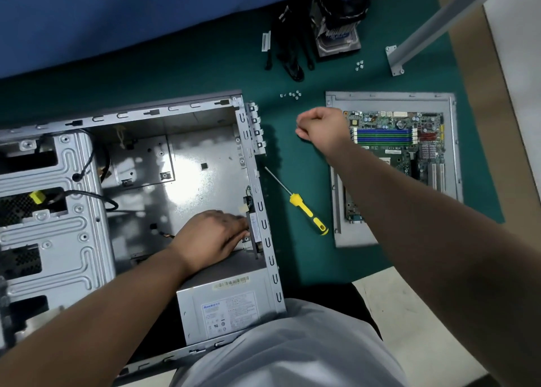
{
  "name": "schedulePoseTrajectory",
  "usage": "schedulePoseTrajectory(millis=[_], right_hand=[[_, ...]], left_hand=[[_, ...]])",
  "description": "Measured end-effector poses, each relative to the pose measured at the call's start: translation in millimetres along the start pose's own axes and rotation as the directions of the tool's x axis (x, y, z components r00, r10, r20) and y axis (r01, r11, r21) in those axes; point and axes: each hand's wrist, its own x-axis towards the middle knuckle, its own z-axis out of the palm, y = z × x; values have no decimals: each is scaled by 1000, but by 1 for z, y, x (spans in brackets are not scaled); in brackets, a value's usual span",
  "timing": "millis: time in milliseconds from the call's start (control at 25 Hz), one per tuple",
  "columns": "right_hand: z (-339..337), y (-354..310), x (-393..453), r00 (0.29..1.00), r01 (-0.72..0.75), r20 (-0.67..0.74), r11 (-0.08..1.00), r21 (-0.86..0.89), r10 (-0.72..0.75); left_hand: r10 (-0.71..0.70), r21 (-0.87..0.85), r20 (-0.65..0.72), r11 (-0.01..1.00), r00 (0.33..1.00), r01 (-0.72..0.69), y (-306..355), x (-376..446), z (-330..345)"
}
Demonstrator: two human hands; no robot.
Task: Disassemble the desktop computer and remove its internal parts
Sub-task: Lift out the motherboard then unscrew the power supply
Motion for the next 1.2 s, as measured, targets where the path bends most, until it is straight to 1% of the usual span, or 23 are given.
schedulePoseTrajectory(millis=[160,240,360,480,560,640,720,880,1000,1080,1200], right_hand=[[9,-26,18,992,108,-40,959,-263,-123],[12,-38,25,980,170,-33,906,-387,-199],[16,-45,30,952,271,25,805,-528,-304],[22,-42,33,938,281,35,697,-659,-345],[25,-39,34,938,259,21,658,-708,-347],[25,-36,36,938,259,27,643,-721,-346],[23,-35,35,935,279,43,654,-703,-353],[14,-22,22,921,306,-6,735,-605,-389],[1,4,-8,911,351,-20,800,-487,-412],[-6,23,-35,916,355,7,803,-479,-401],[-16,49,-73,943,305,36,820,-485,-330]], left_hand=[[23,17,-19,1000,1000,-23,-1,2,0],[26,33,-28,999,999,-25,-2,3,-1],[23,53,-42,998,999,-21,0,3,0],[15,72,-44,997,999,-12,1,5,-1],[11,84,-39,996,999,-8,1,4,0],[7,84,-28,996,1000,-5,0,4,0],[12,83,-30,997,999,-10,0,3,0],[30,50,-32,998,999,-28,0,3,-1],[14,34,6,999,1000,-15,-1,1,-1],[-15,18,44,1000,999,14,-1,1,-1],[-82,-31,98,996,992,85,-1,-1,-1]])
